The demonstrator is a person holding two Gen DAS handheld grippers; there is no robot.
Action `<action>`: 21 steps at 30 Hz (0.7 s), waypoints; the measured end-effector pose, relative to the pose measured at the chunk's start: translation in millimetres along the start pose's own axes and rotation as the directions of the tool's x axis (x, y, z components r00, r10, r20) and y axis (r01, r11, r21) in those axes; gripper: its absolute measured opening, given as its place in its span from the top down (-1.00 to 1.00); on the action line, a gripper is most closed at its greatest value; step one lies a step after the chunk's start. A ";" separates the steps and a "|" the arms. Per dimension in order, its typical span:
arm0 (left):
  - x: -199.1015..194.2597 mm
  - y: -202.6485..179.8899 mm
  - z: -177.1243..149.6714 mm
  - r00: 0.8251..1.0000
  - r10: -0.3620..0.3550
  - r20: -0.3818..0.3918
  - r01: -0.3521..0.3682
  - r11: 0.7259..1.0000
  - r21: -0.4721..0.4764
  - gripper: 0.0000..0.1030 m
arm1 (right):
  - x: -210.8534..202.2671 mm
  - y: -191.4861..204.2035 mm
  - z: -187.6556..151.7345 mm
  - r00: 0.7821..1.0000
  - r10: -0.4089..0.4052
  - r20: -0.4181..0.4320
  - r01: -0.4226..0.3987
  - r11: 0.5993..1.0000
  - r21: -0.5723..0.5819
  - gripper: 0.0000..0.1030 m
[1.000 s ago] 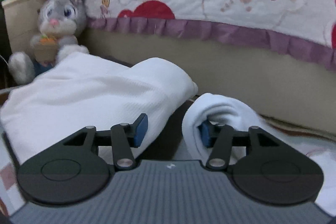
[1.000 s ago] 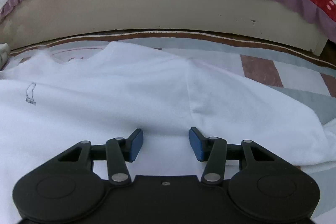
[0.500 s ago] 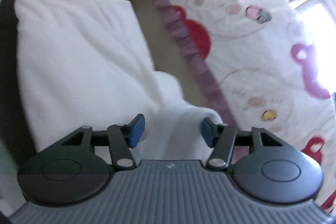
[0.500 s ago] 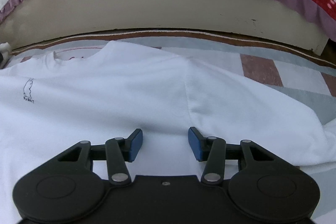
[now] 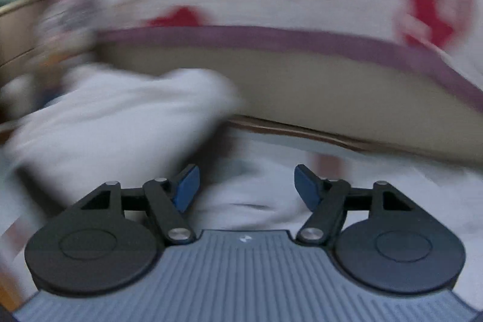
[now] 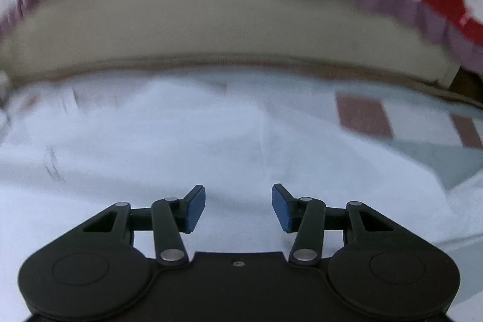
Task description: Fold clothes
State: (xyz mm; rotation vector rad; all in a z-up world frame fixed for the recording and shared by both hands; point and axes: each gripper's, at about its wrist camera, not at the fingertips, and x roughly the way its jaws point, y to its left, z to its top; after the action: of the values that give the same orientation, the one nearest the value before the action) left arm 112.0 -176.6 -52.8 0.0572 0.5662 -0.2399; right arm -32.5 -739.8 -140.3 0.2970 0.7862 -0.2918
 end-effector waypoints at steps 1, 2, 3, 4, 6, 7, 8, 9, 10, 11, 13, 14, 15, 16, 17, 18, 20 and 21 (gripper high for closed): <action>11.6 -17.8 -0.8 0.998 -0.066 -0.020 0.067 0.996 0.052 -0.51 | -4.6 -4.6 3.1 0.999 0.019 0.050 -0.020 0.999 0.029 -0.10; 23.5 -35.3 -1.5 0.991 -0.128 -0.044 0.132 0.986 0.101 -0.60 | -8.6 -9.8 6.1 0.994 0.036 0.101 -0.042 0.997 0.060 -0.12; 41.0 -47.9 -0.9 0.984 -0.157 -0.086 0.167 0.978 0.123 -0.60 | -2.4 -14.5 7.6 0.993 0.032 0.113 -0.040 0.997 0.068 -0.14; 58.6 -60.6 -0.2 0.974 -0.185 -0.128 0.202 0.969 0.143 -0.60 | 5.4 -19.1 8.9 0.993 0.026 0.118 -0.034 0.997 0.072 -0.14; 93.6 -85.5 1.3 0.949 -0.234 -0.214 0.273 0.946 0.176 -0.60 | 21.8 -23.2 11.2 0.993 -0.007 0.121 0.000 0.999 0.051 -0.14; 111.4 -90.4 4.1 0.939 -0.229 -0.255 0.275 0.947 0.164 -0.58 | 30.3 -21.9 12.1 0.992 -0.035 0.118 0.033 0.999 0.020 -0.14; 128.9 -95.2 6.8 0.929 -0.224 -0.294 0.277 0.949 0.152 -0.53 | 37.9 -18.1 16.1 0.993 -0.030 0.111 0.033 0.999 -0.018 -0.14; 141.4 -98.0 8.5 0.926 -0.214 -0.310 0.270 0.951 0.151 -0.53 | 45.3 -13.8 20.5 0.994 -0.020 0.104 0.026 0.998 -0.057 -0.14; 153.6 -100.8 10.1 0.924 -0.203 -0.325 0.263 0.953 0.151 -0.53 | 50.2 -7.8 25.7 0.995 -0.011 0.103 0.022 0.994 -0.106 -0.14; 161.7 -102.7 11.0 0.928 -0.185 -0.324 0.249 0.954 0.165 -0.53 | 54.8 -1.6 30.9 0.995 -0.002 0.102 0.018 0.988 -0.156 -0.14; 177.7 -104.7 13.2 0.918 -0.179 -0.355 0.250 0.954 0.164 -0.53 | 66.1 1.8 41.2 0.995 0.001 0.099 0.019 0.980 -0.199 -0.20; 188.1 -102.5 13.5 0.897 -0.197 -0.395 0.266 0.955 0.128 -0.53 | 71.8 3.2 46.4 0.995 0.001 0.097 0.020 0.976 -0.218 -0.28; 196.7 -99.7 12.6 0.873 -0.233 -0.428 0.291 0.954 0.074 -0.53 | 80.5 5.2 51.6 0.997 0.006 0.078 0.013 0.971 -0.237 -0.34; 199.6 -98.1 11.3 0.857 -0.268 -0.440 0.312 0.950 0.029 -0.53 | 88.4 8.9 54.7 0.998 0.019 0.056 -0.003 0.964 -0.265 -0.34; 202.4 -96.6 10.0 0.840 -0.302 -0.451 0.332 0.943 -0.014 -0.53 | 96.2 12.9 57.4 0.999 0.033 0.033 -0.022 0.956 -0.294 -0.34; 202.2 -98.0 8.6 0.826 -0.329 -0.458 0.358 0.933 -0.025 -0.53 | 104.0 16.8 60.2 0.999 0.047 0.010 -0.041 0.946 -0.322 -0.34; 204.5 -104.7 6.0 0.814 -0.337 -0.474 0.395 0.918 0.025 -0.53 | 114.7 27.1 57.7 0.997 0.076 -0.025 -0.080 0.921 -0.381 -0.34; 206.2 -108.7 4.4 0.811 -0.331 -0.482 0.407 0.911 0.059 -0.54 | 118.8 30.8 55.0 0.996 0.084 -0.035 -0.091 0.913 -0.398 -0.33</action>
State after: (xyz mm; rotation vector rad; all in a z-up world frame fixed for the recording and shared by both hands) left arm 256.6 -325.8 -158.6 0.1641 1.0394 -0.6685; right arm 93.9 -749.0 -185.1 -0.0523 0.8278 -0.0383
